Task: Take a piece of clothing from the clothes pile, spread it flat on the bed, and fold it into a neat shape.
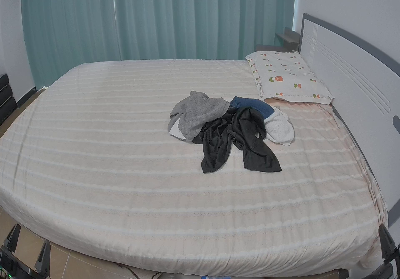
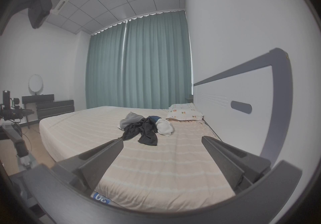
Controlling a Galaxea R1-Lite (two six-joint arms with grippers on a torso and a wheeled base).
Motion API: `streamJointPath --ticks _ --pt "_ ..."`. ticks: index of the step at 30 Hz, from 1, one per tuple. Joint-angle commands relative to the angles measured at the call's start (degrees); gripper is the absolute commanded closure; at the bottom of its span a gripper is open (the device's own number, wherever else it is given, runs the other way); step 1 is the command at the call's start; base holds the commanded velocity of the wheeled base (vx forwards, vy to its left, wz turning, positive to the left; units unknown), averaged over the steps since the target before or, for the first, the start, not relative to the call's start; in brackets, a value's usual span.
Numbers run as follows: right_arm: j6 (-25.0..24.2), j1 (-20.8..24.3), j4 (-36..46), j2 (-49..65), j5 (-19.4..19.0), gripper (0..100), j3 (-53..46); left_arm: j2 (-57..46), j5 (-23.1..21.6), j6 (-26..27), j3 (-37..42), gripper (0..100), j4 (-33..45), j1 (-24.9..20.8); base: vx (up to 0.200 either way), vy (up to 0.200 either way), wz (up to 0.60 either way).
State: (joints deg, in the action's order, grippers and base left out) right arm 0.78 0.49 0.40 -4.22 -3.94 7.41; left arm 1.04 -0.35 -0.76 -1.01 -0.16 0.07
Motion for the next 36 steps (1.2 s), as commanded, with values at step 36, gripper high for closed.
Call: streamJointPath --ticks 36 --pt "-18.36 11.82 -44.7 -135.53 14.92 0 55.25 -0.77 0.35 0.32 0.92 0 -0.02 0.01 0.0 0.0 0.0"
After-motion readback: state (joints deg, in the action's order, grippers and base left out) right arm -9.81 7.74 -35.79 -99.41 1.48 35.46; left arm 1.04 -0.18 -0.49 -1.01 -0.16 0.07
